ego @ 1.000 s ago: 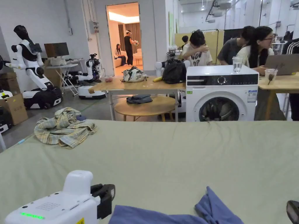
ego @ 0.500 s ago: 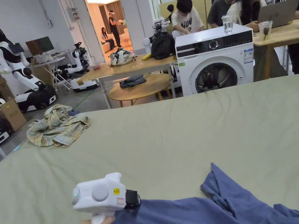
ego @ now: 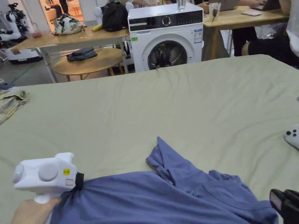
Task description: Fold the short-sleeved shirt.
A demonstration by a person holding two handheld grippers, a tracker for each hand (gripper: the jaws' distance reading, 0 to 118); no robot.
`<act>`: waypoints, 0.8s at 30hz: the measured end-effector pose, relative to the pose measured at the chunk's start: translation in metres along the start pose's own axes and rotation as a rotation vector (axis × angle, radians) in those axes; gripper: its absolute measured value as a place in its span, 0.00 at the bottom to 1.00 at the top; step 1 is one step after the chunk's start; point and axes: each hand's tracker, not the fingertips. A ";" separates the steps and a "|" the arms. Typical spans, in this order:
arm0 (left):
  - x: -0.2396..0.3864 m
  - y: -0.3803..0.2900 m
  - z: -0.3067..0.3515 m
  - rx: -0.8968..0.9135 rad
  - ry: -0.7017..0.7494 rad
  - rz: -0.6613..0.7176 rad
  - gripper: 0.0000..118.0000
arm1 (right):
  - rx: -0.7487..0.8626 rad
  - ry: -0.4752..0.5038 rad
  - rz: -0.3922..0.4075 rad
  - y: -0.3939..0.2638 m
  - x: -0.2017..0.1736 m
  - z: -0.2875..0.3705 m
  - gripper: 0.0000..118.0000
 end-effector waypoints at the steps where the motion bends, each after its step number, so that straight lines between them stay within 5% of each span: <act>1: -0.003 0.000 0.000 -0.001 -0.007 0.008 0.00 | -0.004 -0.001 -0.033 -0.009 0.004 -0.001 0.44; 3: -0.011 0.002 -0.004 -0.001 -0.024 0.030 0.00 | -0.038 -0.018 -0.114 -0.024 0.011 -0.006 0.50; 11: 0.001 -0.006 0.001 0.013 -0.009 0.003 0.00 | -0.159 0.021 -0.308 -0.064 0.034 -0.059 0.46; 13: 0.000 -0.008 0.002 0.018 -0.009 0.002 0.00 | -0.157 0.032 -0.307 -0.063 0.033 -0.066 0.23; 15: 0.000 -0.010 0.004 0.027 -0.016 0.012 0.00 | -0.167 0.060 -0.318 -0.063 0.032 -0.071 0.10; 20: -0.004 -0.010 0.022 0.036 -0.062 0.091 0.00 | -0.140 0.071 -0.303 -0.058 0.029 -0.061 0.03; 24: -0.017 -0.011 0.086 0.251 -0.112 0.102 0.00 | -0.024 0.136 -0.241 -0.029 0.014 -0.029 0.03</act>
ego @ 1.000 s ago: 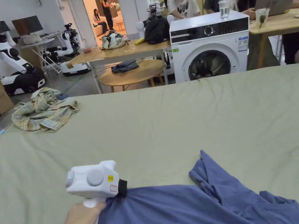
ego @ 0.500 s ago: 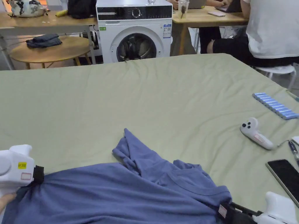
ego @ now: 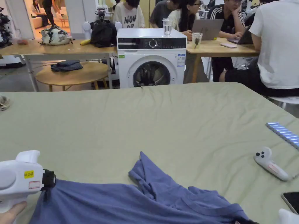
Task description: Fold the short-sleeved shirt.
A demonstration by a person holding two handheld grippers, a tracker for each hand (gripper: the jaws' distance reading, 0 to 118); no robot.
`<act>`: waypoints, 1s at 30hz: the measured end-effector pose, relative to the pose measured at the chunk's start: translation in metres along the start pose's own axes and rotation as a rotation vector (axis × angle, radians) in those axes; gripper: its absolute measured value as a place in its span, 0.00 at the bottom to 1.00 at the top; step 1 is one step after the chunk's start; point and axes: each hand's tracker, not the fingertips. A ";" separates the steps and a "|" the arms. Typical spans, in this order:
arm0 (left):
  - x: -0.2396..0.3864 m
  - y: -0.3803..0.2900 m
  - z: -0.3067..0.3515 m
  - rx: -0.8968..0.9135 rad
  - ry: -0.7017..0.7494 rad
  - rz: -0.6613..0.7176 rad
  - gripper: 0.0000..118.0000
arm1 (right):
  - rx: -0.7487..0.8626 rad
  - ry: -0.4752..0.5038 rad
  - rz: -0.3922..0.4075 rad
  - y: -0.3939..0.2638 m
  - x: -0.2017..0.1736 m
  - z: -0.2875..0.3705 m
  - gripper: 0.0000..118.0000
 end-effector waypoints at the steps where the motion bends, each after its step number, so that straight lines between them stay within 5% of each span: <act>1: -0.001 0.004 0.021 0.059 -0.022 0.013 0.00 | 0.016 0.019 0.026 0.009 -0.009 0.005 0.03; 6: -0.002 0.027 0.141 0.371 0.007 -0.001 0.00 | 0.132 0.112 0.205 0.063 -0.067 0.018 0.03; 15: -0.003 0.066 0.282 0.710 0.048 0.009 0.00 | 0.345 0.175 0.341 0.178 -0.162 0.050 0.03; 30: 0.024 0.187 0.292 0.830 0.108 0.048 0.00 | 0.500 0.081 0.447 0.347 -0.268 0.036 0.03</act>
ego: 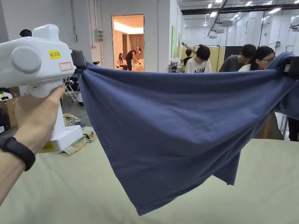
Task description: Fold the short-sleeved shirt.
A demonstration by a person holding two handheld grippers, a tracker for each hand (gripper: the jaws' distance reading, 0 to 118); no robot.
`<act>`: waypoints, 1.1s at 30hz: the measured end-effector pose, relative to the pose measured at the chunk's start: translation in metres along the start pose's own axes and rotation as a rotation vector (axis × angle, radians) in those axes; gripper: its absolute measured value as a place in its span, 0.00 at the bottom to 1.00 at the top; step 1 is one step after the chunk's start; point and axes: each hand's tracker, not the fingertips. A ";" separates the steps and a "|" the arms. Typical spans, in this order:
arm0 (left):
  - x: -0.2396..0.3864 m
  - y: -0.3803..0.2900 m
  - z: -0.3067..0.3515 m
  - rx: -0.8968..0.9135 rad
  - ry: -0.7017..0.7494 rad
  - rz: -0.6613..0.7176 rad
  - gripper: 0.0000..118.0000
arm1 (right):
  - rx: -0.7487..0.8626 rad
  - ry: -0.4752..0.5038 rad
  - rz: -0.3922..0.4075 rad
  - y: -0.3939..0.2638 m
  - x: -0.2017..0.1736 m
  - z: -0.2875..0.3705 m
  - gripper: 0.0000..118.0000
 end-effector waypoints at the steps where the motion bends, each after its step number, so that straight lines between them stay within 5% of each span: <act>1: 0.001 0.002 -0.010 -0.002 0.006 -0.012 0.00 | 0.004 -0.009 -0.002 0.006 -0.001 -0.008 0.03; 10: 0.018 -0.016 -0.093 -0.057 0.034 -0.051 0.00 | -0.070 -0.096 -0.014 0.011 0.002 -0.099 0.03; 14: 0.015 -0.059 -0.115 -0.124 0.032 -0.040 0.00 | -0.125 -0.097 -0.058 -0.029 0.014 -0.124 0.03; 18: 0.003 -0.120 -0.114 -0.240 0.004 0.057 0.00 | -0.214 -0.096 0.009 -0.091 0.026 -0.130 0.03; 28: -0.027 -0.274 0.009 -0.480 -0.064 0.121 0.00 | -0.468 -0.092 -0.116 -0.264 0.080 -0.016 0.03; 33: -0.046 -0.336 0.065 -0.578 -0.022 0.186 0.00 | -0.523 -0.166 -0.279 -0.351 0.086 0.067 0.03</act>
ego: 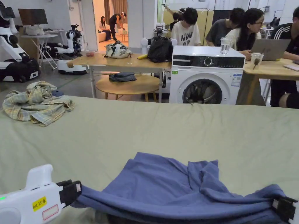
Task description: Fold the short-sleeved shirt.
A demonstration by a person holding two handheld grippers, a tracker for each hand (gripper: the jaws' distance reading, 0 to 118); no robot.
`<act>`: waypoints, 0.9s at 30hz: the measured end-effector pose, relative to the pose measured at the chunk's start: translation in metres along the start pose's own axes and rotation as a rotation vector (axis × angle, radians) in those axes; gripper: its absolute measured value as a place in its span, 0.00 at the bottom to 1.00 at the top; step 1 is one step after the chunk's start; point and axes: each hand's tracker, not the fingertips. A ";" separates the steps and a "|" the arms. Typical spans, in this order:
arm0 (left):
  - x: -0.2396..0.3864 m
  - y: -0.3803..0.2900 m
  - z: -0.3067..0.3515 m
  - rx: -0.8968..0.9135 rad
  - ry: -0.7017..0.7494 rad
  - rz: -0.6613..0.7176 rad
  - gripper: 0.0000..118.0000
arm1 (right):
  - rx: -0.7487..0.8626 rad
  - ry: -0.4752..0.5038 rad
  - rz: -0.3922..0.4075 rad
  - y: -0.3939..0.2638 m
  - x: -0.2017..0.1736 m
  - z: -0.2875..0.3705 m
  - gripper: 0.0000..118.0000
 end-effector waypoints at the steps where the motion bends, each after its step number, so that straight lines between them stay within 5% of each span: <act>1: -0.003 -0.012 0.003 -0.022 0.006 -0.010 0.00 | -0.009 -0.006 -0.030 -0.015 0.007 0.002 0.03; 5: -0.020 -0.056 0.024 -0.130 0.026 -0.026 0.00 | -0.028 -0.036 -0.094 -0.060 0.029 0.023 0.03; 13: -0.035 -0.111 0.041 -0.212 0.063 -0.050 0.00 | -0.069 -0.073 0.013 -0.094 0.038 0.039 0.04; 14: -0.034 -0.113 0.040 -0.207 0.058 -0.055 0.00 | -0.090 -0.092 0.036 -0.097 0.038 0.040 0.10; 15: -0.034 -0.116 0.039 -0.201 0.043 -0.059 0.00 | -0.101 -0.139 0.058 -0.100 0.039 0.040 0.27; 16: -0.035 -0.120 0.043 -0.189 0.025 -0.059 0.03 | -0.082 -0.167 0.065 -0.103 0.041 0.044 0.42; 18: -0.036 -0.123 0.046 -0.161 0.029 -0.071 0.35 | -0.047 -0.156 0.048 -0.109 0.049 0.057 0.46; 21: -0.026 -0.109 0.060 -0.097 0.055 -0.127 0.39 | 0.034 -0.133 0.024 -0.105 0.051 0.077 0.47; 24: -0.007 -0.086 0.079 0.024 0.045 -0.165 0.39 | 0.199 -0.163 0.217 -0.093 0.021 0.104 0.47; 27: 0.023 -0.060 0.101 0.196 0.015 -0.209 0.39 | 0.294 -0.037 0.287 -0.070 -0.007 0.113 0.47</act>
